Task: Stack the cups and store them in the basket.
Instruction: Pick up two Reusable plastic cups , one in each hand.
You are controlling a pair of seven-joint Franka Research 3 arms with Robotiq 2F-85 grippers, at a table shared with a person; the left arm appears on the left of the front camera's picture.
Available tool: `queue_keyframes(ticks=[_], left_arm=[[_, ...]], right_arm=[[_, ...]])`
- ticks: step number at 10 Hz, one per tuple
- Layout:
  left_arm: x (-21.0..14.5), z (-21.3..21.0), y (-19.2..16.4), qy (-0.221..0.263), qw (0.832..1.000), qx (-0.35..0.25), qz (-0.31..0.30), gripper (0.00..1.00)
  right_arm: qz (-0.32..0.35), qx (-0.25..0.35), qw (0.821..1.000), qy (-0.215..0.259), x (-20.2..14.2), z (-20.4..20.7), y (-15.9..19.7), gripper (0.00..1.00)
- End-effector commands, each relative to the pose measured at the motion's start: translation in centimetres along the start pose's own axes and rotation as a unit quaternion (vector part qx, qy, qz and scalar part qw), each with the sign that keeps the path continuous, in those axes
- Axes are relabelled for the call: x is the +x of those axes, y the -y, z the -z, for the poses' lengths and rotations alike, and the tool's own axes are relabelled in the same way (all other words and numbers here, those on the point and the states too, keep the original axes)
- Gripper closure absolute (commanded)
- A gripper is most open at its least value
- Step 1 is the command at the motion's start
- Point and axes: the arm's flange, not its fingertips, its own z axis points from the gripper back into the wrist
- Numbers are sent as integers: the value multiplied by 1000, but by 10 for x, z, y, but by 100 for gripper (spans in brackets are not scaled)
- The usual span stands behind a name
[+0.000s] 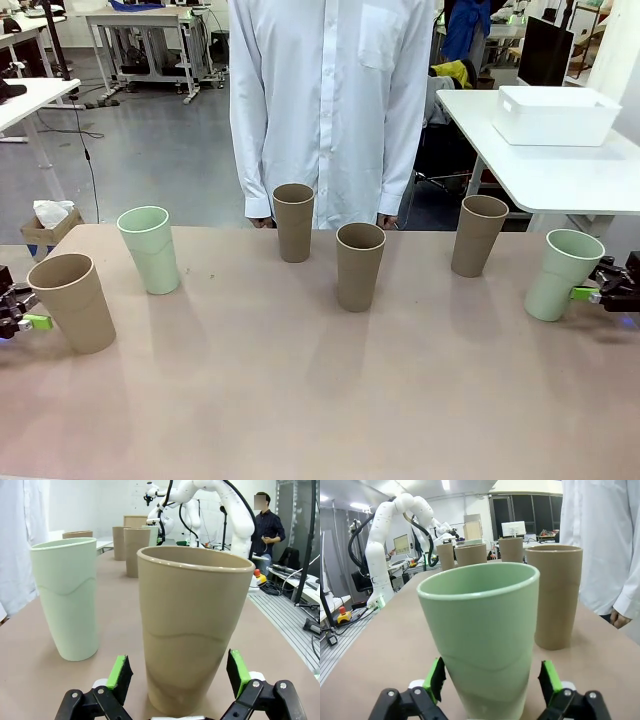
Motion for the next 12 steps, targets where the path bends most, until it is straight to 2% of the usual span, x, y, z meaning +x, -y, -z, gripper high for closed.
queue_keyframes(ticks=[1, 7, 12], left_arm=[[-4, 3, 11, 9, 1000, -20, 23, 0], [-5, 38, 11, 24, 998, -45, 26, 0], [-9, 57, 18, 39, 997, -59, 26, 0]], right_arm=[[0, -5, 1000, 1, 3, 8, 6, 0], [7, 16, 1000, 3, -6, 39, 10, 0], [9, 27, 1000, 11, -5, 45, 7, 0]])
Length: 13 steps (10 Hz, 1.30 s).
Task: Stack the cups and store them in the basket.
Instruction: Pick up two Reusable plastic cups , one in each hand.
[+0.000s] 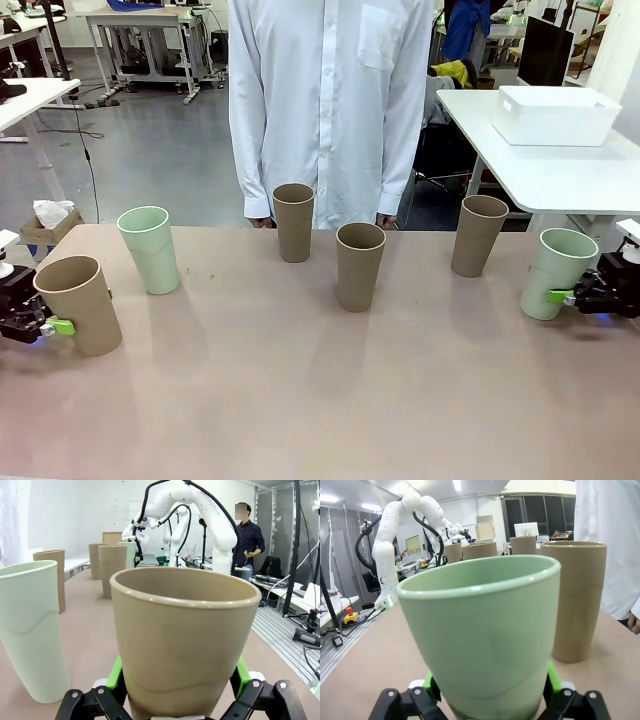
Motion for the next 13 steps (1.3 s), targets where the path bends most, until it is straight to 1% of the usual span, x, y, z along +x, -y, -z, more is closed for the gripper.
queue_keyframes(ticks=[1, 3, 7, 10, 11, 12, 13], left_arm=[[-10, 8, 20, 0, 1000, -5, 19, 0], [-9, 12, 21, 3, 1000, -6, 22, 0], [-12, 16, 19, -10, 999, -6, 40, 0], [-12, 16, 20, -11, 999, -5, 46, 0], [-12, 16, 21, -16, 999, -7, 42, 12], [-12, 16, 20, -16, 999, -8, 40, 20], [-11, 15, 21, -16, 999, -7, 39, 32]], right_arm=[[2, -8, 1000, 8, 4, 3, 0, 0], [2, -8, 1000, 9, 4, 4, 0, 0], [1, -8, 1000, 11, 4, 3, 0, 0], [2, -9, 1000, 13, 4, 3, 0, 0], [1, -5, 1000, 11, 4, 2, 0, 6], [7, -4, 1000, 10, 4, 2, 0, 20], [7, -3, 1000, 11, 4, 2, 0, 26]])
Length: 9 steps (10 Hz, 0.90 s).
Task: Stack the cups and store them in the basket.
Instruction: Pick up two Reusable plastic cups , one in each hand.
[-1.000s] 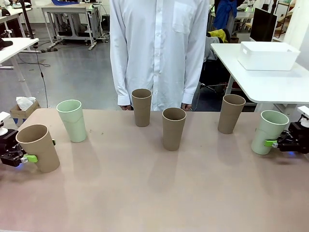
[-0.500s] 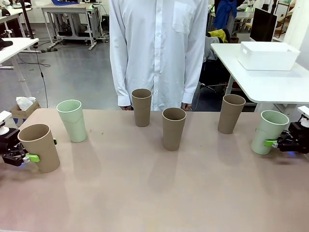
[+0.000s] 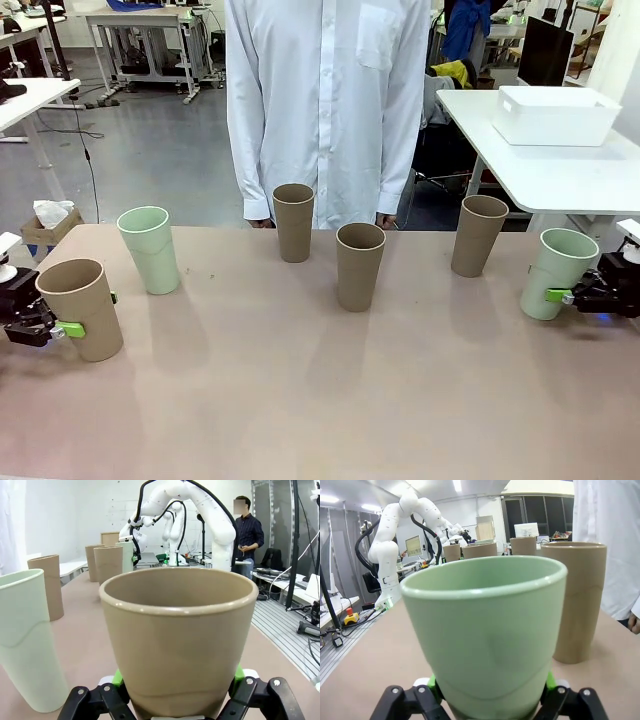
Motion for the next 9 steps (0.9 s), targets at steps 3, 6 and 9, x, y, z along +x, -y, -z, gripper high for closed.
queue_keyframes(ticks=[3, 6, 9], left_arm=[[-9, 4, 17, -4, 1000, -5, 14, 59], [-1, 0, 4, 3, 1000, 1, -1, 71], [-1, 0, 4, 3, 1000, 1, -1, 71]], right_arm=[[10, -2, 1000, 11, 4, 2, 1, 59], [1, 0, 1000, 1, 0, 0, 0, 65], [1, 0, 1000, 1, 0, 0, 0, 65]])
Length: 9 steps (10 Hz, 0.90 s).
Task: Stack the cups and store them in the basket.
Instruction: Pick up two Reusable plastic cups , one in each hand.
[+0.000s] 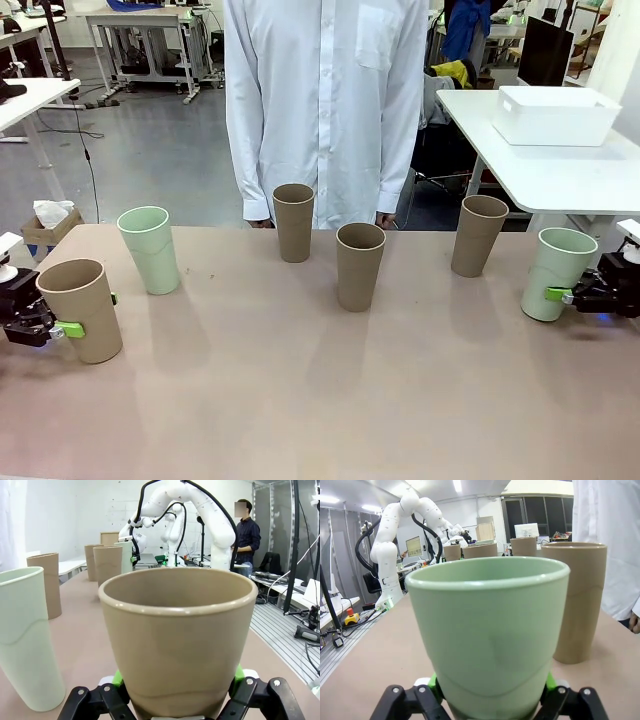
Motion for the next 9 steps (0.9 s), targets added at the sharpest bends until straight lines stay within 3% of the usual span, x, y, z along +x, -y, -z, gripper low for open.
queue_keyframes(ticks=[1, 3, 4, 9], left_arm=[[-1, -1, 4, 0, 1000, 3, 12, 71], [-1, -1, 4, 0, 1000, 3, 12, 71], [0, 0, 0, 0, 1000, 0, 0, 14], [106, 29, -8, 15, 998, 63, -2, 14]], right_arm=[[0, 0, 1000, 0, 0, 0, 0, 65], [0, 0, 1000, 0, 0, 0, 0, 65], [0, 0, 1000, 0, 0, 0, 0, 17], [-34, -92, 995, 29, 97, 36, -78, 17]])
